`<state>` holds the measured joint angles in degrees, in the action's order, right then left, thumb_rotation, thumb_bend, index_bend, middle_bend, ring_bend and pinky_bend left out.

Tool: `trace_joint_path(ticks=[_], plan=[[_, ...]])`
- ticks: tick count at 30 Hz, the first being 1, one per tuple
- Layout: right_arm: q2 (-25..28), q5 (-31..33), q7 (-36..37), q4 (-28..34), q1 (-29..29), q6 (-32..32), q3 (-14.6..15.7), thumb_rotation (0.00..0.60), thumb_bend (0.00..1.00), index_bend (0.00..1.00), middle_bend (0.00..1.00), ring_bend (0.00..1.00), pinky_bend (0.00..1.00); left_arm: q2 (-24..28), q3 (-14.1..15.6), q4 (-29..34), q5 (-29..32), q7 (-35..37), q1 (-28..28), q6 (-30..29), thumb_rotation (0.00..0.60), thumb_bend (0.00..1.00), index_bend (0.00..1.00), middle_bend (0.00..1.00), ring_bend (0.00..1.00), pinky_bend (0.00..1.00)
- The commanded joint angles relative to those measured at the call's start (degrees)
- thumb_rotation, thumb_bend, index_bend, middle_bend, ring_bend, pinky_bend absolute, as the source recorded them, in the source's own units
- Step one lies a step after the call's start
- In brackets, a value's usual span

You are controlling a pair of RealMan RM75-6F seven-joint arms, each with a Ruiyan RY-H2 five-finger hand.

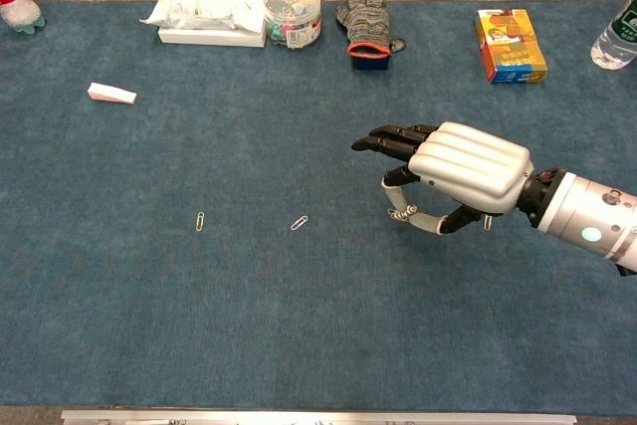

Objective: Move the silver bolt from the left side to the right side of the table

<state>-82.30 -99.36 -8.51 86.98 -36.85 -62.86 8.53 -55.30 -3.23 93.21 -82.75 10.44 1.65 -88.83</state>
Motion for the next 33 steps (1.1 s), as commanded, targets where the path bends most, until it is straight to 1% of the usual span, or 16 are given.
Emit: trace_joint_path(ticks=[1, 7, 12, 19, 24, 33], plan=[[2.1, -1.1, -1.0, 2.1, 1.4, -2.0, 0.6, 0.6, 0.33, 0.61, 0.09, 0.0, 0.2, -0.1, 0.0, 0.1, 0.0, -0.4, -0.1, 0.1, 0.6, 0.28, 0.58, 0.0, 0.0, 0.02], [5.4, -2.5, -2.4, 4.9, 4.3, -5.4, 2.0, 0.6, 0.33, 0.61, 0.09, 0.0, 0.2, -0.4, 0.3, 0.4, -0.2, -2.0, -0.1, 0.2, 0.6, 0.28, 0.58, 0.0, 0.0, 0.02], [7.2, -3.1, -2.2, 5.5, 7.0, -8.4, 2.8, 0.6, 0.33, 0.61, 0.09, 0.0, 0.2, -0.6, 0.5, 0.8, -0.4, -3.2, -0.1, 0.1, 0.6, 0.28, 0.58, 0.0, 0.0, 0.02], [8.1, -3.0, -0.7, 4.3, 9.5, -10.8, 3.0, 0.6, 0.33, 0.61, 0.09, 0.0, 0.2, -0.9, 0.6, 1.0, -0.5, -4.2, -0.2, 0.2, 0.6, 0.28, 0.58, 0.0, 0.0, 0.02], [8.5, -2.0, 2.2, 1.5, 12.5, -13.1, 3.1, 0.6, 0.33, 0.61, 0.09, 0.0, 0.2, -0.9, 0.6, 1.0, -0.1, -4.8, -0.4, 0.9, 0.6, 0.28, 0.58, 0.0, 0.0, 0.02], [8.0, -1.0, 5.5, -2.2, 15.0, -13.8, 2.6, 0.6, 0.34, 0.61, 0.09, 0.0, 0.2, -0.9, 0.7, 1.0, 0.2, -4.7, -0.6, 1.4, 0.6, 0.28, 0.58, 0.0, 0.0, 0.02]])
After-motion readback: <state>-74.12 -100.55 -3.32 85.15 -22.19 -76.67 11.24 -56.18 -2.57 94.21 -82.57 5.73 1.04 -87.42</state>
